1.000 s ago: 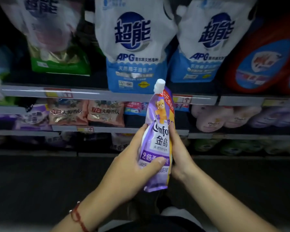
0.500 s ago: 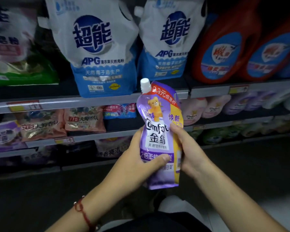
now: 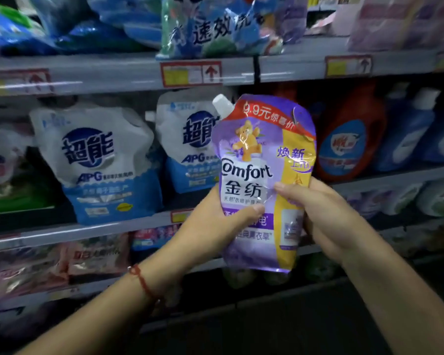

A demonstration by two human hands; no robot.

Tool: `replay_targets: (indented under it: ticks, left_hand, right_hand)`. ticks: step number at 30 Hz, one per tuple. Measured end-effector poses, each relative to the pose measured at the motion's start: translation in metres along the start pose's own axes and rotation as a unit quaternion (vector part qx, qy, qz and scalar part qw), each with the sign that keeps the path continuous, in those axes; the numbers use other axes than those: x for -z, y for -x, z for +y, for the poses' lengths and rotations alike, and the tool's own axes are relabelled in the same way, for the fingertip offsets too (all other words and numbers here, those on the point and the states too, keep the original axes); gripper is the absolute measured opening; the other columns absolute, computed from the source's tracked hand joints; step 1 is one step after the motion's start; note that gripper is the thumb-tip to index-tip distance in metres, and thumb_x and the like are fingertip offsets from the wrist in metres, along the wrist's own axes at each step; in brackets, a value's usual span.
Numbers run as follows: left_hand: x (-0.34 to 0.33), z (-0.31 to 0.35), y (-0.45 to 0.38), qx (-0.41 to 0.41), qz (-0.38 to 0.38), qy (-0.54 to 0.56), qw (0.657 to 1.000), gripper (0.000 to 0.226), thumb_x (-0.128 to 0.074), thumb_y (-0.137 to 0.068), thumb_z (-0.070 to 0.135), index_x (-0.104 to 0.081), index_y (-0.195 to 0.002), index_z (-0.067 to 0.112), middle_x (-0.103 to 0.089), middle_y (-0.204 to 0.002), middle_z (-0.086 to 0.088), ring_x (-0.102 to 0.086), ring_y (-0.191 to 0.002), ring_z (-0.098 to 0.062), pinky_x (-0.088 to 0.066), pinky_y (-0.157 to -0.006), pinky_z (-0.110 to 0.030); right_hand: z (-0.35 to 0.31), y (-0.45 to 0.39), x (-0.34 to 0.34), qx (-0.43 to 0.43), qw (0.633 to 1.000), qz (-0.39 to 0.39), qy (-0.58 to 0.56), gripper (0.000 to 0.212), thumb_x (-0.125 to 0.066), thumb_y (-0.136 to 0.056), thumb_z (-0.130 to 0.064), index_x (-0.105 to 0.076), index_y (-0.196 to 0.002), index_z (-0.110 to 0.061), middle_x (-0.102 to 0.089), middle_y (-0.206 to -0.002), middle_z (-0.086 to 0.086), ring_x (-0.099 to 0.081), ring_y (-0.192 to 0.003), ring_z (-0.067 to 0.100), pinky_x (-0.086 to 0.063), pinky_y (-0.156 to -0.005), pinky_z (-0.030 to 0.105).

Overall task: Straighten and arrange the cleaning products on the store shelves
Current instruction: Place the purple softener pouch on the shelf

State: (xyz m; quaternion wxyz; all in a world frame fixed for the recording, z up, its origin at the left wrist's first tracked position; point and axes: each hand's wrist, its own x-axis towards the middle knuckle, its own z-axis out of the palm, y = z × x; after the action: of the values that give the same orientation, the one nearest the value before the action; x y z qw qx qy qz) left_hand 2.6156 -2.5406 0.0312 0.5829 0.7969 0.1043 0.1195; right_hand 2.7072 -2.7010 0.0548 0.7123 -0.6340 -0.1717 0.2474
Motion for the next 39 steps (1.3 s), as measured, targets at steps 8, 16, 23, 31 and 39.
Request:
replay_targets:
  ticks: [8, 16, 23, 31, 39]
  left_hand:
    - [-0.080, 0.104, -0.105, -0.131, 0.088, 0.043, 0.987, 0.039, -0.084, -0.081, 0.011, -0.067, -0.117, 0.012, -0.079, -0.106, -0.001, -0.075, -0.101, -0.020, -0.059, -0.088, -0.036]
    - [-0.096, 0.177, -0.175, -0.256, 0.210, 0.000, 0.944, 0.031, -0.081, -0.085, 0.014, -0.063, -0.111, 0.018, -0.077, -0.100, 0.003, -0.075, -0.087, -0.007, -0.058, -0.068, -0.019]
    - [-0.063, 0.212, -0.255, -0.296, 0.271, -0.073, 0.913, 0.045, -0.080, -0.086, 0.010, -0.058, -0.125, 0.006, -0.074, -0.107, -0.002, -0.073, -0.091, -0.008, -0.060, -0.073, -0.026]
    - [-0.071, 0.192, -0.309, -0.195, 0.299, -0.093, 0.930, 0.061, -0.080, -0.087, 0.036, -0.050, -0.137, 0.016, -0.068, -0.126, 0.000, -0.067, -0.111, -0.018, -0.056, -0.090, -0.034]
    - [-0.085, 0.192, -0.309, -0.181, 0.336, -0.206, 0.901, 0.078, -0.066, -0.092, 0.052, -0.031, -0.151, 0.016, -0.062, -0.137, -0.006, -0.062, -0.121, -0.026, -0.054, -0.093, -0.041]
  right_hand:
    - [-0.107, -0.056, 0.122, 0.151, 0.982, -0.020, 0.115, 0.018, -0.058, -0.100, -0.019, -0.068, -0.115, -0.016, -0.078, -0.106, -0.004, -0.074, -0.090, 0.005, -0.055, -0.072, 0.015]
    - [-0.195, -0.117, 0.162, 0.244, 0.949, -0.011, 0.200, 0.025, -0.069, -0.091, -0.047, -0.067, -0.107, -0.028, -0.074, -0.101, -0.013, -0.068, -0.093, 0.004, -0.054, -0.086, 0.023]
    - [-0.257, -0.184, 0.144, 0.345, 0.919, -0.004, 0.192, 0.012, -0.074, -0.090, -0.026, -0.071, -0.102, -0.026, -0.076, -0.103, -0.004, -0.072, -0.097, 0.017, -0.056, -0.093, 0.041]
    - [-0.242, -0.248, 0.160, 0.277, 0.892, 0.087, 0.346, 0.014, -0.063, -0.097, -0.034, -0.060, -0.100, -0.020, -0.066, -0.095, -0.001, -0.063, -0.095, 0.025, -0.053, -0.087, 0.043]
    - [-0.236, -0.258, 0.160, 0.314, 0.833, 0.140, 0.433, 0.017, -0.067, -0.095, -0.026, -0.061, -0.106, -0.015, -0.063, -0.108, 0.003, -0.059, -0.088, 0.021, -0.044, -0.067, 0.030]
